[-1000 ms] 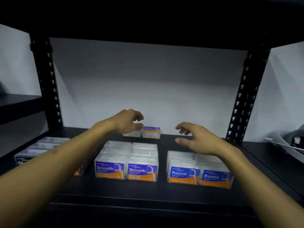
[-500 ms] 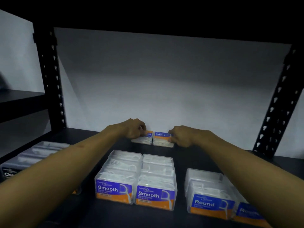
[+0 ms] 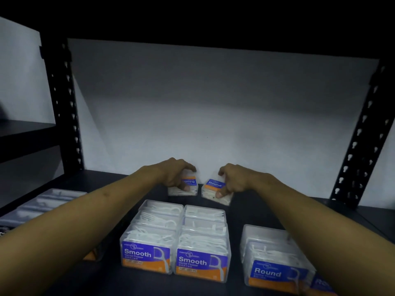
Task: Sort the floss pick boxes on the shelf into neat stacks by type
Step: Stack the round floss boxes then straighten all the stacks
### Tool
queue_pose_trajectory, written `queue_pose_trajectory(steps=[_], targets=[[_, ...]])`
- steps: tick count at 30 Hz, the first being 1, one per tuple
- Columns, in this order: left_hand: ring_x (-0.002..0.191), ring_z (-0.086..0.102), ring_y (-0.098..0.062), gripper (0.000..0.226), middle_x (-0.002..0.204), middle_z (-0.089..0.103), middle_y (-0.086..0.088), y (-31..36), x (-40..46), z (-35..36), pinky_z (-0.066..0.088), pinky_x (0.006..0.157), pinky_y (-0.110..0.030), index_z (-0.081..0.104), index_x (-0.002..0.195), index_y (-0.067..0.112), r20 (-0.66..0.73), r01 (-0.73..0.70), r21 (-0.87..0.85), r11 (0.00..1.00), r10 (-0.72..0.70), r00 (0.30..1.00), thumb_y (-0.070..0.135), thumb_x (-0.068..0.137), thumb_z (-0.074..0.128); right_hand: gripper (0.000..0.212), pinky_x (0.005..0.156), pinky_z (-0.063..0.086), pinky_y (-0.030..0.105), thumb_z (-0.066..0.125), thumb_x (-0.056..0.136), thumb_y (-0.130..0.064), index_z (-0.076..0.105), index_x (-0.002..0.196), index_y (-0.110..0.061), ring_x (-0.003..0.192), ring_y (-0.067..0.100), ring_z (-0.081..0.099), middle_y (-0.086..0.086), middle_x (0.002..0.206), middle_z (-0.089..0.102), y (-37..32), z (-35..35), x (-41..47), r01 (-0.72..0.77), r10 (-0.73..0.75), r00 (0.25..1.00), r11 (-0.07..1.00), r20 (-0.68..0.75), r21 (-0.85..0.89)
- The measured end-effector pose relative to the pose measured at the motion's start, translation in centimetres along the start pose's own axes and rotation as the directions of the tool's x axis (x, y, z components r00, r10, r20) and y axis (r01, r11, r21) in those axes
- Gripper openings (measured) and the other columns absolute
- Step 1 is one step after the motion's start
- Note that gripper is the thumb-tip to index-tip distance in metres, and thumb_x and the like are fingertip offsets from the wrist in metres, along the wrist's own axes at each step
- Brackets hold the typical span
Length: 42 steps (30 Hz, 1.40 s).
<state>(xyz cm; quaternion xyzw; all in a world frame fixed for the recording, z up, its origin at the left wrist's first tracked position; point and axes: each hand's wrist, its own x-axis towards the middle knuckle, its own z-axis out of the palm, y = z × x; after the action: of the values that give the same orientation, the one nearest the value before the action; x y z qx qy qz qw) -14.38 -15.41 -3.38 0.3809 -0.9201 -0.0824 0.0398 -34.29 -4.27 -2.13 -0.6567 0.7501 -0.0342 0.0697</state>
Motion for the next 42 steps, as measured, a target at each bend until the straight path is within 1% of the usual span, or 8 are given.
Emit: queue_pose_trajectory(steps=[3, 7, 17, 25, 29, 32, 35, 42], targets=[[0.128, 0.048, -0.031, 0.088, 0.142, 0.051, -0.008, 0.5, -0.5, 0.0, 0.040, 0.105, -0.039, 0.036, 0.150, 0.023, 0.005, 0.033, 0.068, 0.997, -0.033, 0.999, 0.045, 0.078, 0.081, 0.066, 0.091, 0.050, 0.035, 0.081, 0.076, -0.047, 0.063, 0.124, -0.005, 0.104, 0.025, 0.064, 0.009, 0.117, 0.068, 0.8, 0.2, -1.1, -0.037, 0.033, 0.998, 0.996, 0.058, 0.078], [0.101, 0.058, -0.026, 0.066, 0.114, 0.063, -0.007, 1.5, -0.6, -0.2, 0.043, 0.080, -0.027, 0.061, 0.120, 0.010, 0.015, -0.006, 0.081, 0.997, 0.005, 1.000, 0.043, 0.070, 0.088, 0.065, 0.090, 0.050, 0.034, 0.083, 0.074, -0.045, 0.057, 0.124, -0.013, 0.106, 0.022, 0.060, 0.005, 0.123, 0.060, 1.5, 0.3, -3.6, -0.040, 0.034, 0.998, 0.994, 0.057, 0.104], [0.104, 0.054, -0.023, 0.072, 0.127, 0.059, -0.006, 8.8, -1.5, -1.9, 0.045, 0.090, -0.034, 0.045, 0.140, 0.033, 0.024, -0.190, 0.245, 0.951, 0.190, 0.981, 0.033, 0.079, 0.081, 0.067, 0.089, 0.052, 0.036, 0.090, 0.068, -0.024, 0.049, 0.120, -0.019, 0.101, 0.023, 0.061, 0.005, 0.120, 0.058, 9.3, -0.4, -12.1, -0.142, 0.142, 0.990, 0.990, -0.011, 0.022], [0.089, 0.057, -0.021, 0.051, 0.094, 0.058, 0.000, 15.8, -1.6, -2.3, 0.048, 0.069, -0.032, 0.049, 0.105, 0.028, -0.167, -0.258, -0.030, 0.966, 0.250, 0.954, 0.041, 0.071, 0.085, 0.034, 0.071, 0.059, 0.030, 0.078, 0.079, -0.010, 0.067, 0.108, -0.024, 0.065, 0.009, 0.066, 0.004, 0.090, 0.075, 15.8, 0.3, -17.8, -0.135, 0.151, 0.987, 0.967, -0.061, 0.216], [0.089, 0.062, -0.020, 0.059, 0.102, 0.055, -0.001, 18.1, -2.3, -2.9, 0.061, 0.062, -0.035, 0.048, 0.128, 0.031, -0.115, -0.299, -0.162, 0.940, 0.283, 0.952, 0.031, 0.079, 0.081, 0.032, 0.066, 0.052, 0.022, 0.078, 0.081, -0.014, 0.064, 0.102, -0.034, 0.064, 0.004, 0.062, -0.008, 0.074, 0.068, 16.6, 0.7, -18.3, -0.104, 0.132, 0.988, 0.956, -0.086, 0.276], [0.104, 0.060, -0.018, 0.048, 0.119, 0.060, 0.001, 18.7, -2.5, -3.1, 0.058, 0.069, -0.028, 0.058, 0.132, 0.035, -0.101, -0.337, -0.203, 0.920, 0.322, 0.941, 0.034, 0.086, 0.074, 0.043, 0.071, 0.049, 0.020, 0.077, 0.083, -0.019, 0.060, 0.120, -0.033, 0.072, 0.000, 0.060, -0.013, 0.085, 0.065, 16.7, 0.9, -18.1, -0.117, 0.143, 0.987, 0.955, -0.076, 0.271], [0.089, 0.066, -0.019, 0.031, 0.096, 0.071, -0.001, 18.9, -2.6, -3.1, 0.055, 0.078, -0.032, 0.067, 0.106, 0.032, -0.149, -0.316, -0.157, 0.936, 0.294, 0.944, 0.045, 0.080, 0.078, 0.055, 0.069, 0.050, 0.019, 0.075, 0.085, -0.018, 0.055, 0.137, -0.023, 0.072, 0.001, 0.061, -0.010, 0.089, 0.066, 16.7, 1.1, -18.2, -0.131, 0.161, 0.983, 0.952, -0.089, 0.278], [0.080, 0.066, -0.022, 0.036, 0.087, 0.063, -0.003, 18.9, -3.4, -2.3, 0.058, 0.064, -0.033, 0.058, 0.090, 0.016, -0.157, -0.217, -0.268, 0.939, 0.180, 0.971, 0.030, 0.074, 0.087, 0.050, 0.063, 0.049, 0.017, 0.074, 0.084, -0.008, 0.062, 0.127, -0.030, 0.074, 0.004, 0.063, -0.004, 0.100, 0.071, 16.8, 2.2, -19.4, -0.070, 0.178, 0.969, 0.860, -0.169, 0.505]])
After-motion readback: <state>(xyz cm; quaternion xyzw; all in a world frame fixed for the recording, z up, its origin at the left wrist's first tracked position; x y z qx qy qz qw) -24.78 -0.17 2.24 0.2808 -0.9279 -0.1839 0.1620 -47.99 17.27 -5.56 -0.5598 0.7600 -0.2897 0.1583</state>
